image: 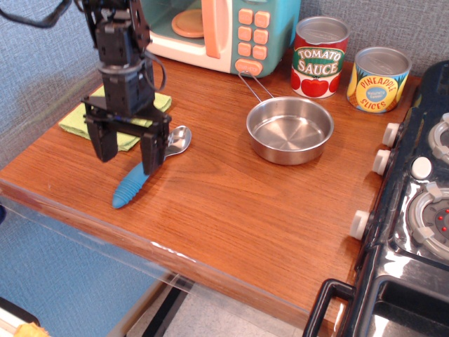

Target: PLACE THE SPOON NEAR STOVE

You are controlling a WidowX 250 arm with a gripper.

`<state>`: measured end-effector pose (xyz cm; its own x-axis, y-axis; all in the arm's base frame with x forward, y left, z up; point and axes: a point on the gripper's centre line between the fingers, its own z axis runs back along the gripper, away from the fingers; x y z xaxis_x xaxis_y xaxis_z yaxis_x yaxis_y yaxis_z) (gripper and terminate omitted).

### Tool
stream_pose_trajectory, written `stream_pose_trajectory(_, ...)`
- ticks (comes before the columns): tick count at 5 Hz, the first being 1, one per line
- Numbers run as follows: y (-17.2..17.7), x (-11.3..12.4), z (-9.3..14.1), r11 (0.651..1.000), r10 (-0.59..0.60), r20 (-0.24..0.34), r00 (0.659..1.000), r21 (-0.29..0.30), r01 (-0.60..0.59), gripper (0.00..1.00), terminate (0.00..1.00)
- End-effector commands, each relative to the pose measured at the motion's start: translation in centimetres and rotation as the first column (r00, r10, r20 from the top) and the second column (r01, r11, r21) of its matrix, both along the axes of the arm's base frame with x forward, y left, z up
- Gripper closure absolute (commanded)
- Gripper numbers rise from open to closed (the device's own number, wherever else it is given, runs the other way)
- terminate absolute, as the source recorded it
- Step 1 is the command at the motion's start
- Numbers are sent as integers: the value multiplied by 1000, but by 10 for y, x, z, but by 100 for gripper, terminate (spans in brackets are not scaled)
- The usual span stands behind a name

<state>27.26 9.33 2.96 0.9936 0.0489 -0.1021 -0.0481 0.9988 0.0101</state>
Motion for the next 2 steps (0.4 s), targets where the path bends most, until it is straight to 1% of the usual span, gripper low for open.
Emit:
stream_pose_trajectory(1,0,11,-8,997,23,79,997,78,-29,0,0)
stream_pose_trajectory(2,-2,13,-9,995,23,110,994,94,-33,0,0)
